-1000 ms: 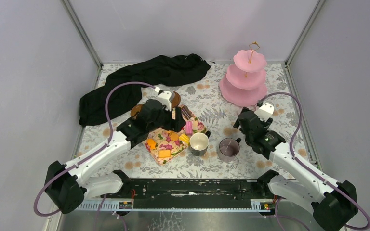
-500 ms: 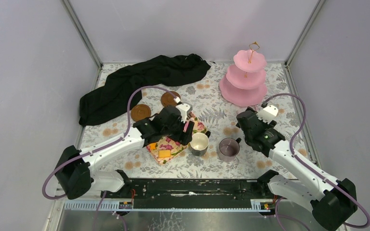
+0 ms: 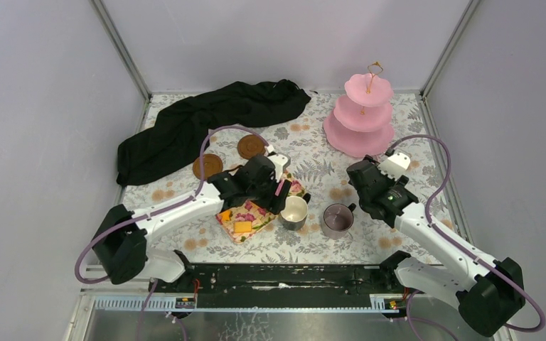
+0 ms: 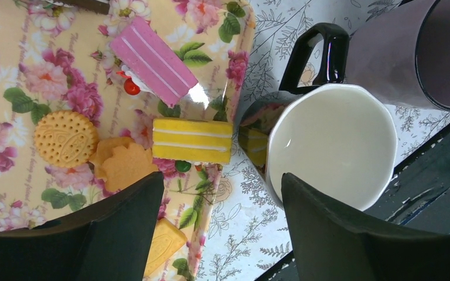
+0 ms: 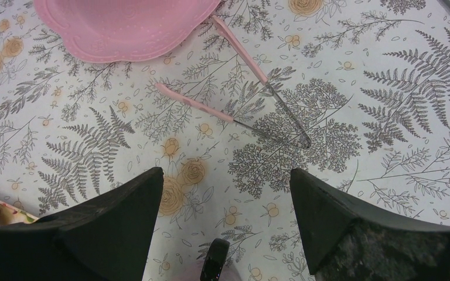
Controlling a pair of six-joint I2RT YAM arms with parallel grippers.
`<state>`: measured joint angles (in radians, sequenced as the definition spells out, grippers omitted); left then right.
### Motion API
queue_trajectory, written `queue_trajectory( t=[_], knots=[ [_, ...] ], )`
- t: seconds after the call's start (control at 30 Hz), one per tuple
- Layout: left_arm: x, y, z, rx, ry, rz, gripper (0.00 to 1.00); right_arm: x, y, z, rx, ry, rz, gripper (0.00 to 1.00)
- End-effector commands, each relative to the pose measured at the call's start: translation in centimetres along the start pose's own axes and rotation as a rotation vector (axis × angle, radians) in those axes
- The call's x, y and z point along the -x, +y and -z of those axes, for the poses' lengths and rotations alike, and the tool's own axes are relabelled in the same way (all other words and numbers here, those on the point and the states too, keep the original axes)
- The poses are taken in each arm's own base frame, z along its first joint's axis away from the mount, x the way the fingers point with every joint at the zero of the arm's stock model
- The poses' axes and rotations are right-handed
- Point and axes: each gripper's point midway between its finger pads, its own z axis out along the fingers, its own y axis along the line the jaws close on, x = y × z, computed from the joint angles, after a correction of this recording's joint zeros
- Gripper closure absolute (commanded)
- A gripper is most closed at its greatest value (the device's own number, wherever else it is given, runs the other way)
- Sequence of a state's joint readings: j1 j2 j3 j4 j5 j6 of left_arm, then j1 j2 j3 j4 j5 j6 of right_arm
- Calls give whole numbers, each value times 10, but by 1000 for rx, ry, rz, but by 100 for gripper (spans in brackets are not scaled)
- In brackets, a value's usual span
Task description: Serve the afternoon tea
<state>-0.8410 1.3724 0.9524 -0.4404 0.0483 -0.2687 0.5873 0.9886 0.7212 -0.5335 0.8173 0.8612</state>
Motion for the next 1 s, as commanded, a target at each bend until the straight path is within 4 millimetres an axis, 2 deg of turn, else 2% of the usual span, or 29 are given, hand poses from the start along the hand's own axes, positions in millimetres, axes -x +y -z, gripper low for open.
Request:
queue_trajectory(
  t=[0.0, 0.17, 0.37, 0.57, 0.77, 0.87, 0.97],
  knots=[
    [7, -6, -4, -16, 9, -36, 21, 22, 6, 4, -12, -62, -36, 14],
    [13, -9, -11, -14, 15, -42, 23, 22, 8, 2, -16, -60, -28, 14],
    [13, -10, -24, -13, 41, -36, 34, 20, 7, 1, -21, -59, -23, 14],
    [9, -14, -34, -26, 72, -35, 54, 18, 6, 0, -25, -57, -22, 13],
    [13, -17, -33, -30, 64, -33, 76, 19, 8, 0, -21, -56, -26, 13],
    [16, -20, -31, -41, 56, -31, 98, 19, 8, 0, -20, -55, -26, 13],
    [22, -24, -25, -56, 35, -21, 100, 19, 8, 1, -19, -53, -24, 13]
  ],
)
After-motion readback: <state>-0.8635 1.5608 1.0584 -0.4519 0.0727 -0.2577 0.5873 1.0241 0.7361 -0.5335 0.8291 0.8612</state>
